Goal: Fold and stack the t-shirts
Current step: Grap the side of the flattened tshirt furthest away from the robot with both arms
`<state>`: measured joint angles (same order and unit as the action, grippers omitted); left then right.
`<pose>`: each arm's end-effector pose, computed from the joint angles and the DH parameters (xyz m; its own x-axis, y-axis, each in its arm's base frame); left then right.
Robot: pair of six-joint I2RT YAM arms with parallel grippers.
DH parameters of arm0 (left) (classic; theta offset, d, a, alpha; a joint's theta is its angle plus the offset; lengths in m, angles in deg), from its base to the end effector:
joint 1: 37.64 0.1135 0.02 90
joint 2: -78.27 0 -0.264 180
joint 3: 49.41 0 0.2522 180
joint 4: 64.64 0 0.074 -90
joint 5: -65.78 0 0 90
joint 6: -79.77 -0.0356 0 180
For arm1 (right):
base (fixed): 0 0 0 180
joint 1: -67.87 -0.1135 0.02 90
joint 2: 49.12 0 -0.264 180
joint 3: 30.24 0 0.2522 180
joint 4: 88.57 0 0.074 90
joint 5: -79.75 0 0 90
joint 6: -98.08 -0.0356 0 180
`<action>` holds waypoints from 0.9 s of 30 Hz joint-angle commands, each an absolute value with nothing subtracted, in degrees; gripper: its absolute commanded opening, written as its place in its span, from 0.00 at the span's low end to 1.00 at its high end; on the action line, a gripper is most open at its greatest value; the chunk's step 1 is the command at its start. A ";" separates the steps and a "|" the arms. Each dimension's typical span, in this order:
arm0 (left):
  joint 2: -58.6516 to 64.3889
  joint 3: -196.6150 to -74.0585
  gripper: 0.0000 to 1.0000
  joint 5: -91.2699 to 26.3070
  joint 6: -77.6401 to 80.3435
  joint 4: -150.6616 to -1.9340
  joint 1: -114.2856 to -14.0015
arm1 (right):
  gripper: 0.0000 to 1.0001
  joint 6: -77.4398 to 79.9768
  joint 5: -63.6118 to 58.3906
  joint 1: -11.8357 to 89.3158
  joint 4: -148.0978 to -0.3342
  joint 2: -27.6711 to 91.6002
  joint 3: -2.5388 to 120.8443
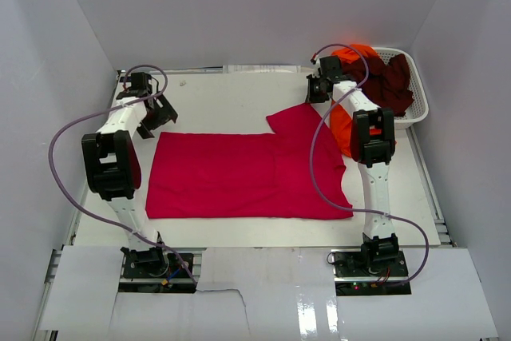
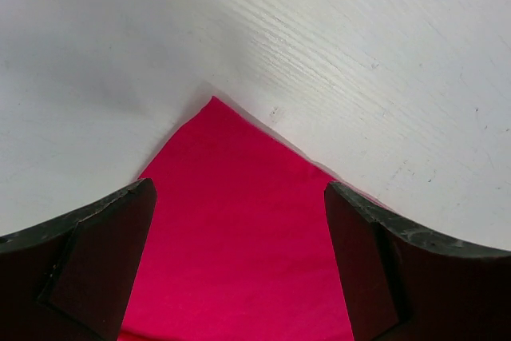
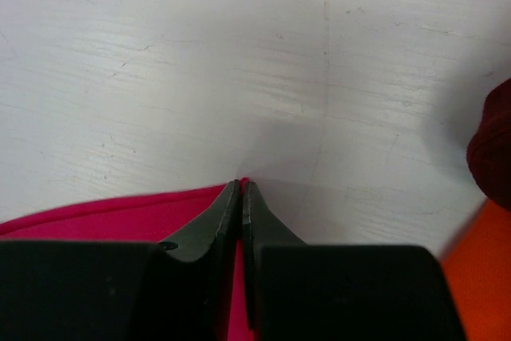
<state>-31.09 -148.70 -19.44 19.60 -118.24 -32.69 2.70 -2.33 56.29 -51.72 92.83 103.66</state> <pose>0.4026 0.0378 0.2204 -0.7135 -0.5594 -0.4219 -0.5507 0.8200 -0.1558 0.5427 0.1162 0.1638 -0.7161 -0.0519 -0.6961 -0.2283 0.9598 0.1632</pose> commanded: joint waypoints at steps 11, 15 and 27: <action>-36.77 -153.43 0.87 -20.44 20.09 -121.29 -32.28 | 0.08 3.95 -2.96 56.35 -51.70 91.60 102.79; -38.44 -154.31 0.80 -20.44 20.53 -122.17 -32.20 | 0.08 3.86 -2.78 56.44 -51.70 91.33 102.70; -41.08 -157.30 0.69 -19.21 24.57 -123.31 -31.49 | 0.08 4.30 -2.26 56.44 -51.87 90.45 102.08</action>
<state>-41.62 -155.02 -20.17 23.33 -122.21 -32.23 3.29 -2.50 56.27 -52.46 92.59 102.89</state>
